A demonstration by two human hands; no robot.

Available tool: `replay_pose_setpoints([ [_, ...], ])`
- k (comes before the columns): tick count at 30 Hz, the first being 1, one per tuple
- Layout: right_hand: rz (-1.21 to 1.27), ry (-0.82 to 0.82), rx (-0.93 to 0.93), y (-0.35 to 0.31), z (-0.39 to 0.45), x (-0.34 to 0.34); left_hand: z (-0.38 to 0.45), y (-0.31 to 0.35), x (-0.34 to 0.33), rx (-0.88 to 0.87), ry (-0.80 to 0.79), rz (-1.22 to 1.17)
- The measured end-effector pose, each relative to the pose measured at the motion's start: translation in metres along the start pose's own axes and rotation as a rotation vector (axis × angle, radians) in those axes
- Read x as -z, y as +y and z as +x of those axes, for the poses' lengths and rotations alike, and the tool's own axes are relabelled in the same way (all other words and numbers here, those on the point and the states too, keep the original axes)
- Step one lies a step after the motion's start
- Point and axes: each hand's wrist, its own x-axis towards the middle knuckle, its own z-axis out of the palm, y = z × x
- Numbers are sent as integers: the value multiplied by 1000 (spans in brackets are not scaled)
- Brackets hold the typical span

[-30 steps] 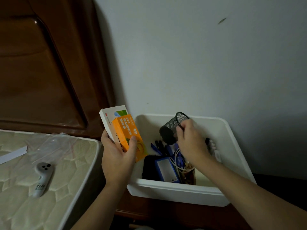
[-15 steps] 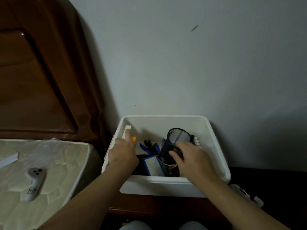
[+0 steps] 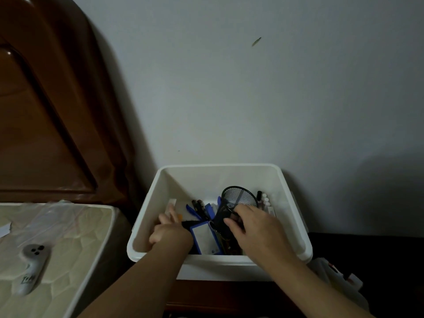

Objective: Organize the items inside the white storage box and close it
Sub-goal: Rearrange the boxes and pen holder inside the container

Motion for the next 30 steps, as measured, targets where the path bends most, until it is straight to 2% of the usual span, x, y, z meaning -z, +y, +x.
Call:
replay_pose_setpoints([
  [2, 0, 6, -2, 0, 0, 0, 3, 0, -3, -13, -12, 82],
  [4, -6, 13, -8, -1, -1, 1, 4, -1, -3, -72, 4, 271],
  [6, -15, 21, -12, -2, 0, 1, 3, -4, 1, -136, 91, 448],
  [9, -15, 19, -11, -2, 1, 1, 7, -17, 8, -242, 289, 369],
  [12, -11, 21, -17, -4, 0, 3, 17, -31, 14, -407, 421, 296],
  [16, -21, 3, -31, -5, 0, 5, 30, -33, 20, -547, 361, 256],
  [20, -10, -30, -40, -3, -1, 5, 38, -17, 18, -644, 294, 435],
  [24, -1, -37, -52, -3, -1, 4, 47, 0, 11, -609, 237, 626],
  [30, 4, -65, -36, -2, 0, 5, 57, 0, 5, -506, 233, 769],
])
